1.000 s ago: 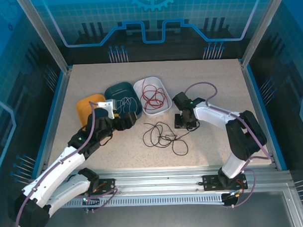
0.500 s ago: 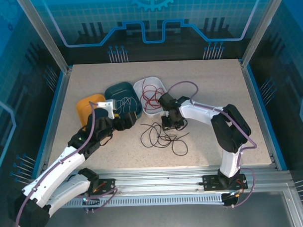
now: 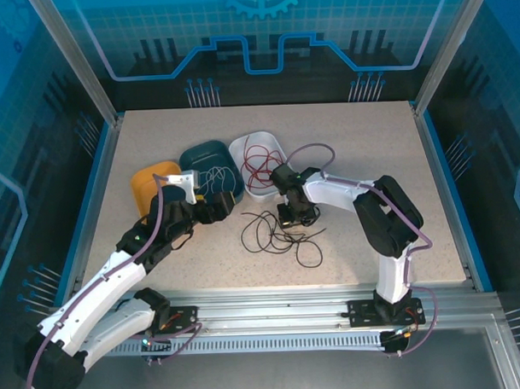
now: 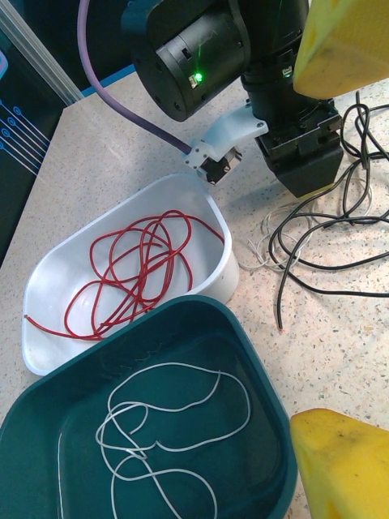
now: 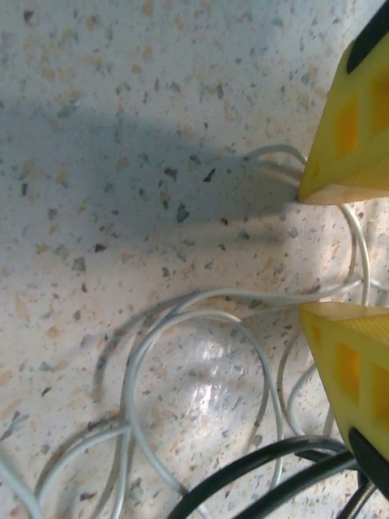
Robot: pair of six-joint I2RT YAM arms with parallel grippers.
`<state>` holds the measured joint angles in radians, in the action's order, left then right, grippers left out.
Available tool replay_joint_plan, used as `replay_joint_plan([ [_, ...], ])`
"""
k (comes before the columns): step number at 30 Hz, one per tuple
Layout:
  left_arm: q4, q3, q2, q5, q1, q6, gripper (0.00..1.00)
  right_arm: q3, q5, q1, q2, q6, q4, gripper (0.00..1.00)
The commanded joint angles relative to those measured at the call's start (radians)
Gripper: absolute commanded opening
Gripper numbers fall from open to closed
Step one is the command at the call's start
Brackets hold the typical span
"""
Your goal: Untangle the cables
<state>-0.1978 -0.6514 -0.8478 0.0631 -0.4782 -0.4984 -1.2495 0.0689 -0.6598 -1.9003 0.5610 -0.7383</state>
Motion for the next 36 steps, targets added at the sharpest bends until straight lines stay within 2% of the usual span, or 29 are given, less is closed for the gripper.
replay_joint_plan([
  [1,-0.008,0.009,0.022,0.012,-0.007,0.004,0.99,-0.039,0.106,-0.013,0.026,0.037,-0.098,0.40],
  [9,-0.001,0.012,0.022,0.013,-0.007,0.001,0.99,-0.003,0.176,-0.013,0.106,0.139,-0.089,0.40],
  [17,-0.009,0.008,0.022,0.013,-0.007,0.007,0.99,0.065,0.071,0.002,0.082,0.220,0.025,0.37],
  [23,-0.006,0.012,0.023,0.014,-0.008,0.008,0.99,0.090,0.029,0.002,0.068,0.300,0.084,0.41],
  [26,-0.006,0.012,0.021,0.014,-0.008,0.010,0.99,0.093,0.028,0.005,0.062,0.339,0.085,0.44],
  [36,-0.008,0.012,0.016,0.030,-0.008,0.026,0.99,0.051,0.076,-0.034,0.023,0.385,-0.018,0.42],
])
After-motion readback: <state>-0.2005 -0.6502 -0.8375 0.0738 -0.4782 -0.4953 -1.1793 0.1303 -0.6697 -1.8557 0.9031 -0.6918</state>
